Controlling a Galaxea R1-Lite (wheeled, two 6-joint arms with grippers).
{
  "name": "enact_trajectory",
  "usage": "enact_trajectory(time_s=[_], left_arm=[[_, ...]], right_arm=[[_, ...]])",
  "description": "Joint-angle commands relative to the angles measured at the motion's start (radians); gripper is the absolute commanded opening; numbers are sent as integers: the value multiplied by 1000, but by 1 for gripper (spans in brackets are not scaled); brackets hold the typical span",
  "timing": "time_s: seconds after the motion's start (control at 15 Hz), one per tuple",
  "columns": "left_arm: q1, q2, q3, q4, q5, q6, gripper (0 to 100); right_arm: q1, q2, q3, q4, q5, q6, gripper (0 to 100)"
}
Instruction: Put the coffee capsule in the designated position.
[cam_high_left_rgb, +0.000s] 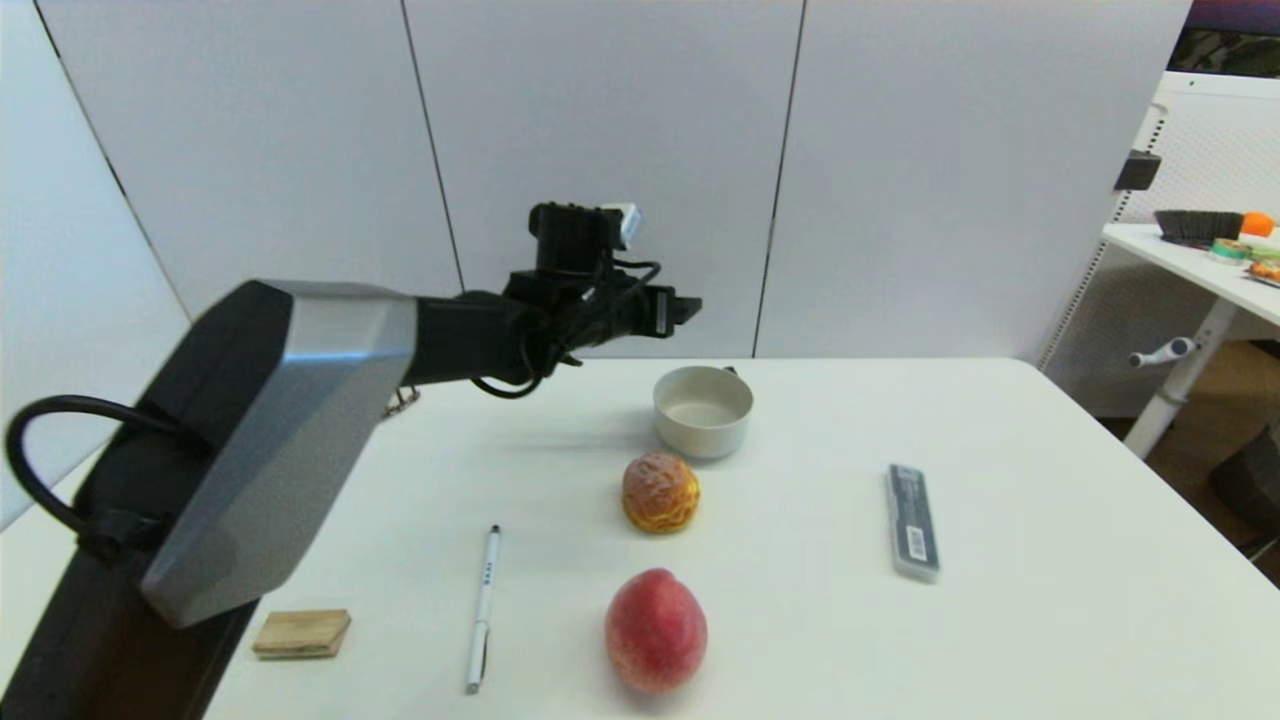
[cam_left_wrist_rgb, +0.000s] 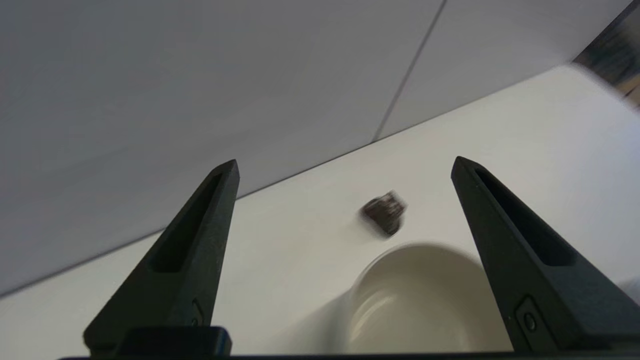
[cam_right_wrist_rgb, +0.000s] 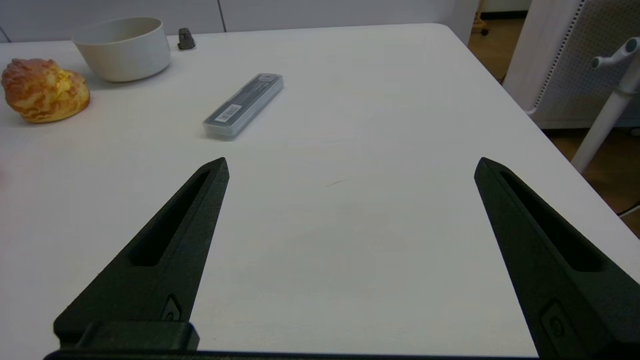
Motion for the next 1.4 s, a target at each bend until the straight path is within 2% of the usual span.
enact_trajectory(time_s=[0.07, 0.2, 0.27, 0.4, 0.53, 0.67, 0.8, 1.0, 1.07, 1.13, 1.27, 1.4], left_arm=[[173, -367, 1, 722, -2, 348, 100], [283, -530, 20, 1025, 6, 451, 100], [352, -639, 81, 1137, 6, 491, 100], [444, -843, 327, 1131, 6, 502, 100], [501, -1078, 633, 964, 4, 474, 100], [496, -1389, 1064, 571, 4, 328, 100], [495, -1630, 1388, 229, 4, 287, 100], [506, -1974, 1836, -139, 7, 215, 100], [515, -2058, 1937, -194, 10, 216, 100], [516, -2139, 1994, -185, 7, 216, 100], [527, -2329, 1988, 36, 16, 219, 100], [527, -2385, 1989, 134, 105, 213, 100]], right_arm=[[1, 0, 0, -1, 0, 1, 100], [0, 0, 0, 0, 0, 1, 100], [0, 0, 0, 0, 0, 1, 100], [0, 0, 0, 0, 0, 1, 100], [1, 0, 0, -1, 0, 1, 100], [1, 0, 0, 0, 0, 1, 100], [0, 0, 0, 0, 0, 1, 100], [0, 0, 0, 0, 0, 1, 100], [0, 0, 0, 0, 0, 1, 100], [0, 0, 0, -1, 0, 1, 100], [0, 0, 0, -1, 0, 1, 100], [0, 0, 0, 0, 0, 1, 100]])
